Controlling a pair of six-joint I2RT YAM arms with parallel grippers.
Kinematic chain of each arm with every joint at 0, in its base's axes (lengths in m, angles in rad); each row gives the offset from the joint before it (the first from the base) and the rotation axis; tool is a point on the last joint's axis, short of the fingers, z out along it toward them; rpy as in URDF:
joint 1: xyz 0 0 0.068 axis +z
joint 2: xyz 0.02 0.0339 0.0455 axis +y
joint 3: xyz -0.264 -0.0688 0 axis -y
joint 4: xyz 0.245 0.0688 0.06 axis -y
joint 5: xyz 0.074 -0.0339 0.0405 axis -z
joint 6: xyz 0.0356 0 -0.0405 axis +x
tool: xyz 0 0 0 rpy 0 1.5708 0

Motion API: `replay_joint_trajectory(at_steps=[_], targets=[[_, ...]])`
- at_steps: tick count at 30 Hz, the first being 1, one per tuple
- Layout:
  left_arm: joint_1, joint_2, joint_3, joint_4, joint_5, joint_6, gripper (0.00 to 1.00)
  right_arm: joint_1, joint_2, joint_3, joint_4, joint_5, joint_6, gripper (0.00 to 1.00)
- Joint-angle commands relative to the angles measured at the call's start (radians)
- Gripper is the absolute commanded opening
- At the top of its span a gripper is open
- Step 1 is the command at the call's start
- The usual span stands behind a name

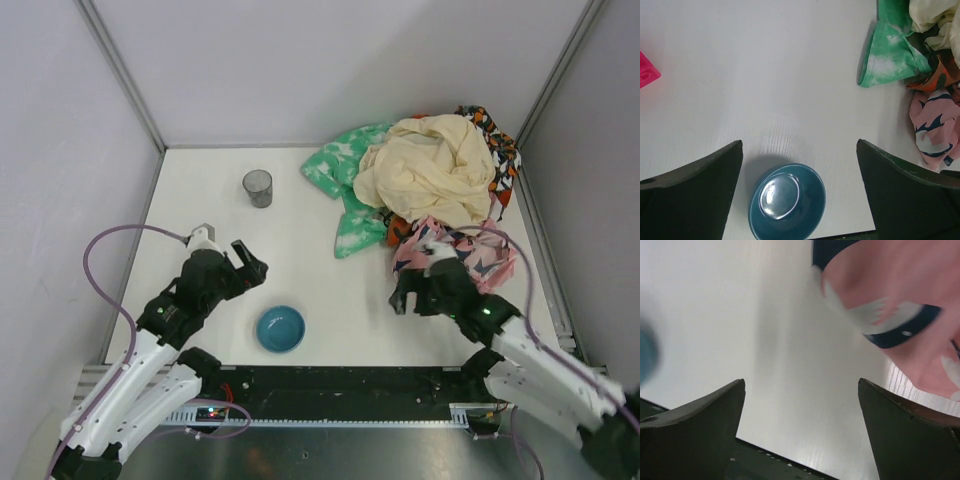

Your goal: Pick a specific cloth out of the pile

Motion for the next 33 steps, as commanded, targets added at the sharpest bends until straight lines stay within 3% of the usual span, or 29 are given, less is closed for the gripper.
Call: replay_joint_trajectory(at_steps=[1,7,10,15,23,25,28,33], targets=[[-0.003,0.002,0.026,0.031,-0.016,0.011,1.00,0.230,0.326,0.166,-0.010,0.395,-0.094,0.99],[-0.003,-0.035,0.012,0.030,-0.022,0.008,1.00,0.221,0.728,0.316,-0.098,0.352,0.079,0.99],[-0.003,-0.051,0.010,0.029,-0.028,0.006,1.00,0.232,0.810,0.321,-0.115,0.335,0.206,0.99],[-0.003,-0.050,0.015,0.033,-0.035,0.007,1.00,0.164,0.890,0.321,-0.095,0.364,0.260,0.99],[-0.003,-0.022,0.026,0.031,-0.044,0.013,1.00,-0.026,0.937,0.360,0.268,0.410,-0.072,0.99],[-0.003,-0.021,0.025,0.031,-0.052,0.013,1.00,-0.028,0.941,0.385,0.336,0.483,-0.180,0.99],[-0.003,-0.018,0.028,0.032,-0.071,0.011,1.00,-0.042,0.943,0.413,0.470,0.467,-0.322,0.99],[-0.003,-0.010,0.031,0.032,-0.083,0.011,1.00,-0.041,0.991,0.495,0.545,0.500,-0.499,0.99]])
